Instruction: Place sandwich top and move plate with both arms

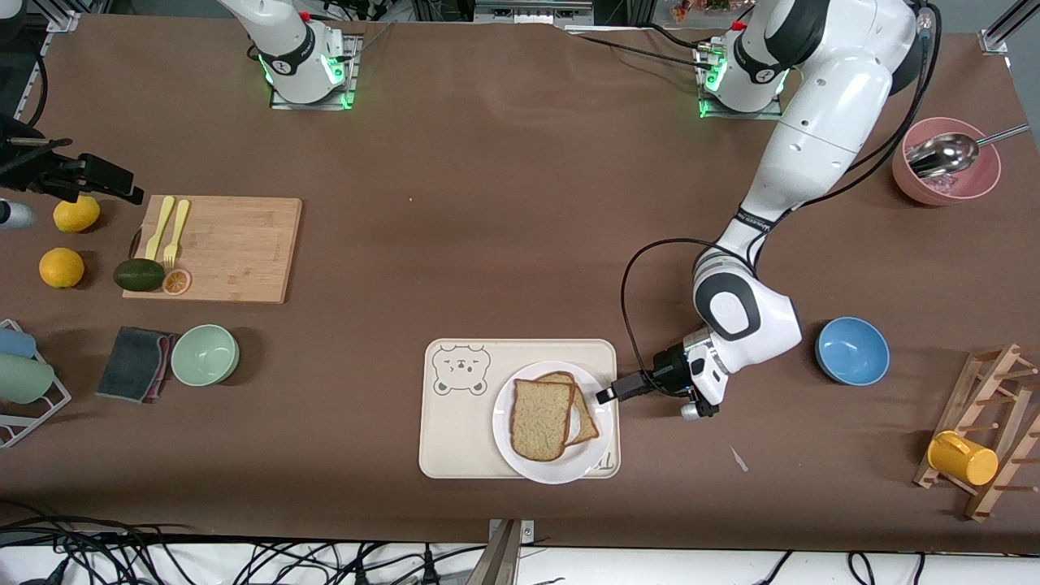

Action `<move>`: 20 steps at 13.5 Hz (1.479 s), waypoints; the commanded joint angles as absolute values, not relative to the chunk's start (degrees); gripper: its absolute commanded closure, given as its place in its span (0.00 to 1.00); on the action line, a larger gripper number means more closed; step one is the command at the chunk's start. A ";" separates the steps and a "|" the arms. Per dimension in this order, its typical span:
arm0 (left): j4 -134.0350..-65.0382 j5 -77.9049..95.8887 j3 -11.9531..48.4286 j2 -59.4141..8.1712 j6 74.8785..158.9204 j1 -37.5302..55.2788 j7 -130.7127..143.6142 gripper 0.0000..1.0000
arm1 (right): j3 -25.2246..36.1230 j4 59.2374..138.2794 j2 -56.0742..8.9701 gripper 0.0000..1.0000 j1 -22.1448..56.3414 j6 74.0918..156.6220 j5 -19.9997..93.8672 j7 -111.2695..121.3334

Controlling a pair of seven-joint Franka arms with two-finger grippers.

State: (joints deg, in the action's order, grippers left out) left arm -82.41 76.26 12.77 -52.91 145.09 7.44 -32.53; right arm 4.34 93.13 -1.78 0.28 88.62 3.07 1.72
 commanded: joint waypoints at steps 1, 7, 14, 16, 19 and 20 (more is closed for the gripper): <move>-90.86 71.12 12.48 -44.41 143.88 6.07 -29.55 0.01 | 4.13 93.87 -1.05 0.00 -0.18 88.68 4.04 2.81; -102.11 54.15 11.52 -32.80 143.17 3.52 -24.61 0.01 | 4.13 93.78 -1.05 0.00 -0.18 88.68 4.04 2.90; -105.65 31.77 4.49 -23.91 130.20 3.16 -21.98 0.01 | 4.13 94.04 -0.79 0.00 -0.18 93.58 2.90 2.81; -104.60 26.21 2.39 -21.37 124.31 2.55 -20.13 0.01 | 4.31 94.22 -0.88 0.00 -0.18 96.05 2.64 2.20; -104.15 19.03 1.49 -16.46 117.26 1.76 -13.57 0.01 | 4.13 94.83 -0.27 0.00 -0.09 95.80 1.58 2.28; -104.15 14.98 1.58 -14.52 115.51 1.76 -9.71 0.01 | 3.61 94.83 -0.18 0.00 -0.09 95.54 0.02 2.29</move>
